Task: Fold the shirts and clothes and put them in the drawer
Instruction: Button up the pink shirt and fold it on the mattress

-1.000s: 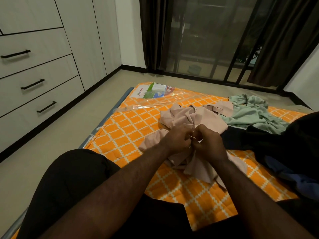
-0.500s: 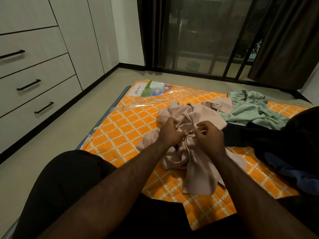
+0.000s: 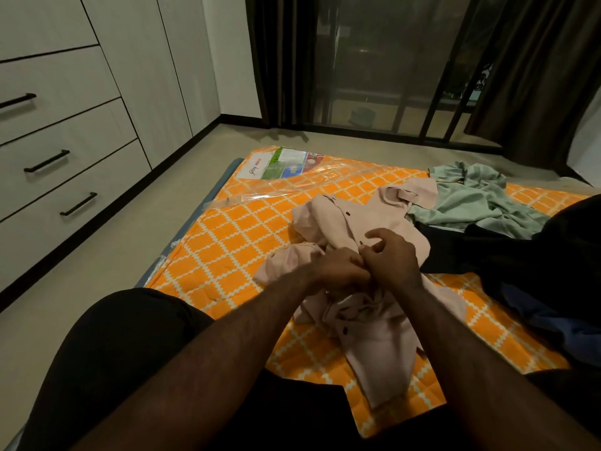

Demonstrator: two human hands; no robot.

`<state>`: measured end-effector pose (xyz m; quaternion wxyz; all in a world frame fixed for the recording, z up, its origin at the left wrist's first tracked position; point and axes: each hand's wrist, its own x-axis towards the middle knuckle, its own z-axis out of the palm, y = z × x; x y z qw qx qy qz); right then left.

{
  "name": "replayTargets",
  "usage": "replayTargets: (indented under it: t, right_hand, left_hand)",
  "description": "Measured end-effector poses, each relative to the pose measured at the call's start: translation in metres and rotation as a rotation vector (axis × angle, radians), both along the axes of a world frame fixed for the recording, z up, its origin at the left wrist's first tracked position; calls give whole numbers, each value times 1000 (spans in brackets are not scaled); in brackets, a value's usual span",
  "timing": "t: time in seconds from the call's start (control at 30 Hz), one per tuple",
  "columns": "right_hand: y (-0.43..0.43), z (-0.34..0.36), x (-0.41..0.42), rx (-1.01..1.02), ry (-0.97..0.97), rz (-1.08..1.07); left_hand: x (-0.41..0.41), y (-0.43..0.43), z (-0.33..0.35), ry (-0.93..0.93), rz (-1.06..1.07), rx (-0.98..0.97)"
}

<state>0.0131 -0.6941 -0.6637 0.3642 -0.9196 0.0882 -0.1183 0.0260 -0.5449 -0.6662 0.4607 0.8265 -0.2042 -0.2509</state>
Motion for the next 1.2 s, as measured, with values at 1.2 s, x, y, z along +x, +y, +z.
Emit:
replayTargets:
  t: [1.2]
  right_hand:
    - [12,6,-8,78,-147,-5]
  left_hand:
    - [11,10,-9,-332,270,-75]
